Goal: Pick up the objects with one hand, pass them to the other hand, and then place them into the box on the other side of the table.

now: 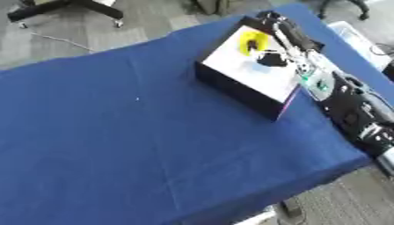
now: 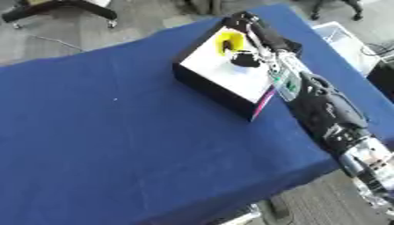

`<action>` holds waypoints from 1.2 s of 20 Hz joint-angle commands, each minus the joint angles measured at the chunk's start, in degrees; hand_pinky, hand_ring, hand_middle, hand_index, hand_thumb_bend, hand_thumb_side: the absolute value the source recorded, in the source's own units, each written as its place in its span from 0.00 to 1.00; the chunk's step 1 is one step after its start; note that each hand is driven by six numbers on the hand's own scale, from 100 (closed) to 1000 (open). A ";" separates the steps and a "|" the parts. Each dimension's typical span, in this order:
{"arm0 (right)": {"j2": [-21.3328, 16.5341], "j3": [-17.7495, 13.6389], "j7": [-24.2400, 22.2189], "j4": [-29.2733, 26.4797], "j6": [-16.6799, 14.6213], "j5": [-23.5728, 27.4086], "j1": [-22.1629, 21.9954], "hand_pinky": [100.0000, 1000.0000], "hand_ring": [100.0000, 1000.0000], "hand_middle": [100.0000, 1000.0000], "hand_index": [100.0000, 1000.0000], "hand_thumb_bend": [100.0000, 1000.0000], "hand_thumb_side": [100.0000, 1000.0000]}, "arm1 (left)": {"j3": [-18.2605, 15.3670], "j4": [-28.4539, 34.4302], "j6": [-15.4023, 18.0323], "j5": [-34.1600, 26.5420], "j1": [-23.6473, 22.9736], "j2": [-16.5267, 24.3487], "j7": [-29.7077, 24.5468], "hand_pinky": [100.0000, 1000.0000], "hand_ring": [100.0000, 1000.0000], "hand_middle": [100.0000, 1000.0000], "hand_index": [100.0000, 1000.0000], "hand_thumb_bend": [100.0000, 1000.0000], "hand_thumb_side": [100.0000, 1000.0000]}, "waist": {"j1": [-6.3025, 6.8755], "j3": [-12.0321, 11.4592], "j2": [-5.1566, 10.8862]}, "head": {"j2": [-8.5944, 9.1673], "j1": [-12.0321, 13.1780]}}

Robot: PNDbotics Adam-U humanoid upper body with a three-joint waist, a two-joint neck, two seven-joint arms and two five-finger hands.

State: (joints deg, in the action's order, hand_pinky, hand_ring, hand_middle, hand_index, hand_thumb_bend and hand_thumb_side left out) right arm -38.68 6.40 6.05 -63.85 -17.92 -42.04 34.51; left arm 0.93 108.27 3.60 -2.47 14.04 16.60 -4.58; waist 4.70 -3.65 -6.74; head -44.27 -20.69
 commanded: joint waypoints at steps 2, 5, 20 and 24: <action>-3.87 -1.95 -4.80 -9.24 -1.36 -2.87 -0.82 0.93 0.99 1.00 1.00 0.31 0.53 | -0.83 -0.32 0.18 0.72 0.39 0.06 0.26 0.76 0.52 0.50 0.59 0.00 0.79 | -0.65 0.39 1.05 | 0.15 1.03; -1.77 -4.78 -1.72 -19.68 -0.07 2.35 -4.42 0.92 0.98 1.00 1.00 0.16 0.34 | -1.21 -0.91 0.17 1.41 0.25 -0.32 1.01 0.76 0.52 0.50 0.59 0.00 0.79 | -0.91 1.25 1.13 | 0.15 5.29; 22.04 -4.63 6.93 -50.70 2.47 20.88 -26.54 0.87 0.91 0.96 1.00 0.00 0.52 | -1.61 -2.97 2.84 8.20 0.12 -3.60 11.96 0.77 0.56 0.57 0.63 0.00 0.78 | -2.44 4.75 -0.57 | 0.15 23.27; 25.82 -2.73 7.01 -49.70 3.14 23.34 -29.72 0.86 0.90 0.95 1.00 0.00 0.62 | -0.35 -3.69 3.32 8.02 -0.38 -4.61 12.85 0.77 0.55 0.56 0.61 0.00 0.79 | -2.71 5.10 -1.11 | 0.15 23.37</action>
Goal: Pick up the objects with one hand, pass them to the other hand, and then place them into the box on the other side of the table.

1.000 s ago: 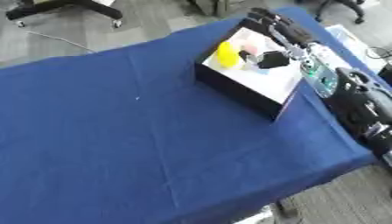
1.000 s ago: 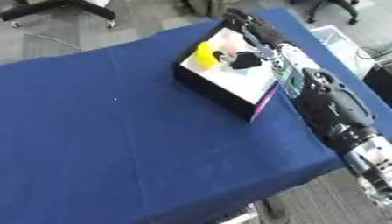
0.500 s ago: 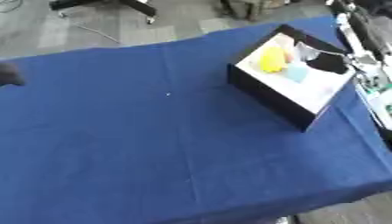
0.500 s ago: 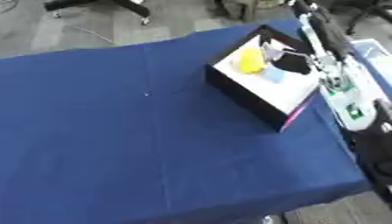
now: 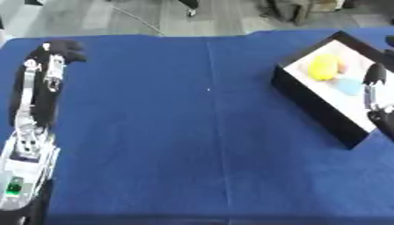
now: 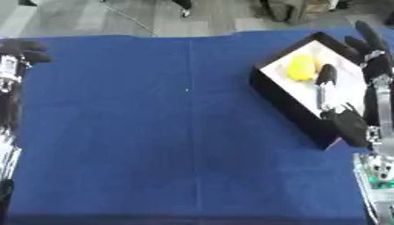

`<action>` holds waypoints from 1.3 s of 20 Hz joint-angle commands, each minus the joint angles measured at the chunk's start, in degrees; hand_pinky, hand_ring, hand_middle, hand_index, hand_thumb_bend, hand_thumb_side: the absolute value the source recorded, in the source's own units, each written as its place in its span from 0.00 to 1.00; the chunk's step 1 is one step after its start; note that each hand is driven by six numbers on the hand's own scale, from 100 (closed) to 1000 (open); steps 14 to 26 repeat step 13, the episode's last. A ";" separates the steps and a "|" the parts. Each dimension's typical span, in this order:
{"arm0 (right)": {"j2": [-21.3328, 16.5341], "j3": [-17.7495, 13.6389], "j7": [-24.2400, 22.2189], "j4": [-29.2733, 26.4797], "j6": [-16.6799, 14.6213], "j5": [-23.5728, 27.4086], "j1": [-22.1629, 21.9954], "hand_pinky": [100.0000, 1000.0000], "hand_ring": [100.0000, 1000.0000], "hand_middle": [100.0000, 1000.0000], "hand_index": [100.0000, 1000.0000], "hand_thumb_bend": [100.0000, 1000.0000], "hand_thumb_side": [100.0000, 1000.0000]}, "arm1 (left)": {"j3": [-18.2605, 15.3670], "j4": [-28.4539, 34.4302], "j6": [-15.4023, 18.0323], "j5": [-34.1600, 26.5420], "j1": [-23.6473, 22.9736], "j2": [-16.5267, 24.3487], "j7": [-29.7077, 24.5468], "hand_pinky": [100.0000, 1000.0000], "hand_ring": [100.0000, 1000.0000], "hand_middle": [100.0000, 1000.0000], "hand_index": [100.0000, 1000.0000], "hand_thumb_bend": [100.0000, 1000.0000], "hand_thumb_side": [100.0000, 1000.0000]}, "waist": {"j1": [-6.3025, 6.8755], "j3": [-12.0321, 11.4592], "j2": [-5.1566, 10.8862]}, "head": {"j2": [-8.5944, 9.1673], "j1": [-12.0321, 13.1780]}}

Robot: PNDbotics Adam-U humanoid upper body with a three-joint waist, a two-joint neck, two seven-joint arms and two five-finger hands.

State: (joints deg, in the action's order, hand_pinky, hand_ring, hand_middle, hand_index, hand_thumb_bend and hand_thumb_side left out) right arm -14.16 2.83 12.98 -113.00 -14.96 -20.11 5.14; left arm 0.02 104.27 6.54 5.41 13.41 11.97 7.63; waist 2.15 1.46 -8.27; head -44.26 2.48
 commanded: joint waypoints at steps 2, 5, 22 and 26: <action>2.03 1.33 -0.18 0.35 0.15 1.87 -1.05 0.86 0.89 0.95 1.00 0.00 0.63 | 1.07 -0.06 0.64 0.05 0.20 -0.40 0.82 0.77 0.55 0.56 0.61 0.00 0.79 | -0.25 -0.17 0.23 | 0.15 -0.10; 2.45 1.63 -0.24 1.29 0.02 1.98 -1.31 0.85 0.89 0.94 1.00 0.00 0.63 | 1.63 -0.58 0.78 0.02 -0.01 -0.69 0.76 0.77 0.55 0.55 0.60 0.00 0.79 | -0.34 -0.23 0.26 | 0.15 -0.77; 3.15 1.64 -0.08 2.75 0.17 1.28 -1.52 0.85 0.89 0.94 1.00 0.00 0.64 | 2.95 -2.22 0.66 -0.91 -0.22 -1.18 0.74 0.77 0.54 0.55 0.59 0.00 0.81 | -0.37 -0.04 0.46 | 0.15 -2.09; 3.15 1.64 -0.08 2.75 0.17 1.28 -1.52 0.85 0.89 0.94 1.00 0.00 0.64 | 2.95 -2.22 0.66 -0.91 -0.22 -1.18 0.74 0.77 0.54 0.55 0.59 0.00 0.81 | -0.37 -0.04 0.46 | 0.15 -2.09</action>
